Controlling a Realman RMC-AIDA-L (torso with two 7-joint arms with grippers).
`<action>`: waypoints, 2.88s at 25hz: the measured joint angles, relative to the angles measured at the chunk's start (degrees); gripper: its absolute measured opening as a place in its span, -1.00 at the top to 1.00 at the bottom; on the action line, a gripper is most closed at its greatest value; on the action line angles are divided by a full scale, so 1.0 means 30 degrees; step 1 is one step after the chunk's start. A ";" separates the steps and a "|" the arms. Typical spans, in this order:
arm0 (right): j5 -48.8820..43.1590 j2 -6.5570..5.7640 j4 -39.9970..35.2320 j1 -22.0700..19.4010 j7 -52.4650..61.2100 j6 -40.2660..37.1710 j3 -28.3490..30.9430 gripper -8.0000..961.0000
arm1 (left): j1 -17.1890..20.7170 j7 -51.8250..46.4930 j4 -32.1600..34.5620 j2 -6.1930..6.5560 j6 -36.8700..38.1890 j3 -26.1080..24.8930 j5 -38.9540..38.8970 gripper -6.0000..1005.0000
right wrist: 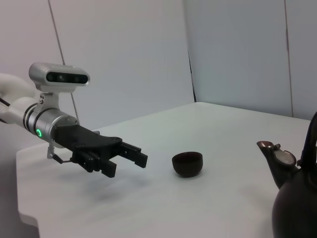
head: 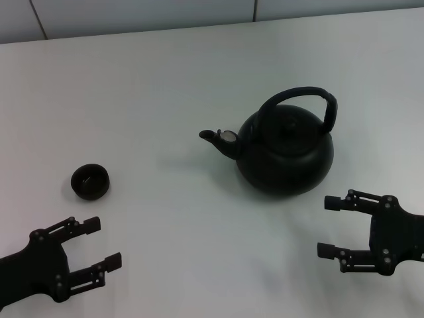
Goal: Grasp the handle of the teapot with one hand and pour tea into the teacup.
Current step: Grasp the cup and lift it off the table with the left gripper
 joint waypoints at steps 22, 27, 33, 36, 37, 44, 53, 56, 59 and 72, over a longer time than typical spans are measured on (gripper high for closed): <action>0.0113 0.0009 -0.0240 0.0229 0.0050 0.0059 0.0171 -0.69 | 0.0415 0.3816 -0.1130 -0.0833 -0.0036 -0.5488 -0.1610 -0.59; 0.0118 -0.0001 -0.0334 0.0309 0.0065 0.0054 0.0177 -0.69 | 0.0428 0.5079 -0.1700 -0.0789 -0.0409 -0.6188 -0.1610 -0.59; 0.0118 0.0065 -0.0380 0.0319 0.0065 0.0151 0.0204 -0.69 | 0.0376 0.6579 -0.1944 -0.0860 -0.2086 -0.6096 -0.1482 -0.59; 0.0118 0.0081 -0.0370 0.0322 0.0065 0.0240 0.0206 -0.69 | 0.0336 0.7137 -0.2316 -0.0879 -0.3252 -0.6078 -0.1470 -0.59; 0.0118 0.0082 -0.0362 0.0322 0.0065 0.0257 0.0206 -0.69 | 0.0324 0.7209 -0.2420 -0.0879 -0.3507 -0.6056 -0.1460 -0.59; 0.0147 0.0107 -0.0346 0.0287 0.0070 0.0284 0.0207 -0.69 | 0.0104 0.7264 -0.2679 -0.0871 -0.4606 -0.5676 -0.1426 -0.58; 0.0148 0.0238 -0.0390 0.0311 0.0094 0.0292 0.0206 -0.68 | -0.0683 0.7267 -0.2974 -0.0927 -0.5896 -0.5465 -0.1428 -0.57; 0.0148 0.0238 -0.0395 0.0317 0.0094 0.0293 0.0209 -0.68 | -0.1040 0.7267 -0.3074 -0.0943 -0.6417 -0.5465 -0.1429 -0.57; 0.0148 0.0238 -0.0404 0.0322 0.0094 0.0292 0.0235 -0.68 | -0.1404 0.7267 -0.3234 -0.0937 -0.6925 -0.5339 -0.1379 -0.57; 0.0134 0.0250 -0.0440 0.0346 0.0102 0.0257 0.0411 -0.68 | -0.2364 0.7094 -0.3519 -0.0945 -0.7871 -0.4732 -0.1283 -0.56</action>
